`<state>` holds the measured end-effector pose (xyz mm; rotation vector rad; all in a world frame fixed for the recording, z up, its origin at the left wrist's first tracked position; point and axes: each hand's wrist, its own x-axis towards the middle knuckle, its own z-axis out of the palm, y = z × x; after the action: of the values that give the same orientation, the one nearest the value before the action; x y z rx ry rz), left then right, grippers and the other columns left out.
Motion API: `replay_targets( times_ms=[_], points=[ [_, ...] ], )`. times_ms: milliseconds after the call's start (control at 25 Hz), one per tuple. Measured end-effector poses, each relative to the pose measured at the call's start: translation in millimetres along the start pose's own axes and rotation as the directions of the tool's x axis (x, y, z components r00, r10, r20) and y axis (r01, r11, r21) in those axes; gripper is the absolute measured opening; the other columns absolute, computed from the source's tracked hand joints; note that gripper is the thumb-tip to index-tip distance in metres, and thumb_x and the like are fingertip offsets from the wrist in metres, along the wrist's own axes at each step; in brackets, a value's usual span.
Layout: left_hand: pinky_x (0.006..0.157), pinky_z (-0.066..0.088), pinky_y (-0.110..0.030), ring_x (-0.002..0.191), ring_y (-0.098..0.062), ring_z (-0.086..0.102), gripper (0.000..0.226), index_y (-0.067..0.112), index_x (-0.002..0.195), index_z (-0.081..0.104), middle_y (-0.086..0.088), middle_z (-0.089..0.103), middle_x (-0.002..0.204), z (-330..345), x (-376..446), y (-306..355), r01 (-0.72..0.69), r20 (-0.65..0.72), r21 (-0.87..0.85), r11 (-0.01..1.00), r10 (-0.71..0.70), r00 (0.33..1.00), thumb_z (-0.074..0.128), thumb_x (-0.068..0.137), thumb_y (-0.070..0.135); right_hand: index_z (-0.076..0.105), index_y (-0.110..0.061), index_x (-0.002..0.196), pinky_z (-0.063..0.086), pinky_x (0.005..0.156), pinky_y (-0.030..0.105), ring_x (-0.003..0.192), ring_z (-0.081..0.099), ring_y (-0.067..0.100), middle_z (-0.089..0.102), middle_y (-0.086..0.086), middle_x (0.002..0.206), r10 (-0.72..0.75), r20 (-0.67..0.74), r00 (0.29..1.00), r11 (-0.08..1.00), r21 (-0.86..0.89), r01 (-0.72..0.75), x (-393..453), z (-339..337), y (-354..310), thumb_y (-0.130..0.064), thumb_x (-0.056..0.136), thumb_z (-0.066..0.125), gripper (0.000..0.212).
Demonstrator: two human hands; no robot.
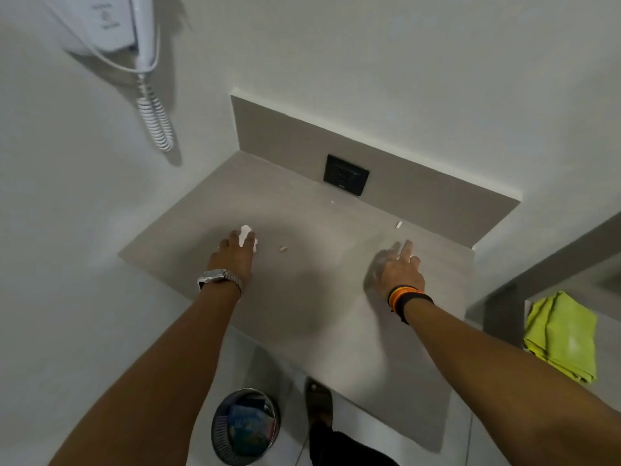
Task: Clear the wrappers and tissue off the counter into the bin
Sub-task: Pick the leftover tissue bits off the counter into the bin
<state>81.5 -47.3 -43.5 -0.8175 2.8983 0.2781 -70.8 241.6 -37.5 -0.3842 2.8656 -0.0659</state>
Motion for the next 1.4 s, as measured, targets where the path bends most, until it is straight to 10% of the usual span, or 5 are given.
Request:
replay_targets(
  times_ms=[160, 400, 640, 880, 1400],
  points=[
    [0.108, 0.040, -0.053, 0.148, -0.040, 0.014, 0.076, 0.032, 0.156, 0.012, -0.015, -0.001, 0.164, 9, 48, 10, -0.055, 0.151, 0.149, 0.987, 0.033, 0.988, 0.044, 0.094, 0.000, 0.030, -0.002, 0.144, 0.047, 0.099, 0.049, 0.134, 0.033, 0.044, 0.006, 0.027, 0.159, 0.078, 0.093, 0.993, 0.997, 0.001, -0.078, 45, 11, 5, -0.015, 0.091, 0.043, 0.056],
    [0.083, 0.055, -0.052, 0.110, -0.041, 0.054, 0.024, 0.005, 0.118, 0.060, -0.021, 0.053, 0.122, 24, 73, 2, -0.060, 0.027, 0.093, 0.994, 0.057, 0.998, 0.052, 0.095, 0.005, 0.064, -0.010, 0.097, 0.052, 0.073, 0.033, 0.085, 0.063, 0.030, 0.068, 0.012, 0.096, -0.332, -0.097, 0.938, 0.935, -0.164, 0.314, 51, 19, -7, 0.003, 0.080, 0.048, 0.026],
    [0.072, 0.052, -0.040, 0.083, -0.042, 0.066, 0.016, 0.008, 0.097, 0.071, -0.019, 0.063, 0.101, -7, 26, -25, 0.070, -0.116, -0.190, 0.979, -0.093, 0.989, 0.061, 0.087, 0.001, 0.070, -0.011, 0.095, 0.055, 0.071, 0.029, 0.080, 0.070, 0.028, 0.074, 0.011, 0.089, -0.408, -0.093, 0.908, 0.804, 0.435, 0.405, 17, -1, -83, -0.008, 0.092, 0.057, 0.014],
    [0.091, 0.052, -0.038, 0.100, -0.035, 0.067, 0.024, 0.011, 0.094, 0.077, -0.015, 0.071, 0.107, -15, -85, -79, 0.299, -0.127, -0.459, 0.836, -0.395, 0.910, 0.060, 0.082, -0.001, 0.074, -0.008, 0.100, 0.056, 0.084, 0.039, 0.090, 0.068, 0.031, 0.076, 0.012, 0.093, -0.638, -0.127, 0.759, 0.636, 0.468, 0.613, -73, 12, -186, -0.016, 0.090, 0.053, 0.025],
    [0.085, 0.058, -0.034, 0.096, -0.026, 0.071, 0.034, 0.017, 0.111, 0.074, -0.007, 0.076, 0.106, 259, -297, -116, 0.581, 0.234, -0.587, 0.564, -0.569, 0.788, 0.058, 0.088, -0.001, 0.060, -0.027, 0.123, 0.058, 0.078, 0.034, 0.094, 0.070, 0.024, 0.074, 0.004, 0.104, -0.715, 0.420, 0.559, 0.673, 0.194, 0.714, -231, 308, -169, -0.027, 0.100, 0.049, 0.026]
  ],
)
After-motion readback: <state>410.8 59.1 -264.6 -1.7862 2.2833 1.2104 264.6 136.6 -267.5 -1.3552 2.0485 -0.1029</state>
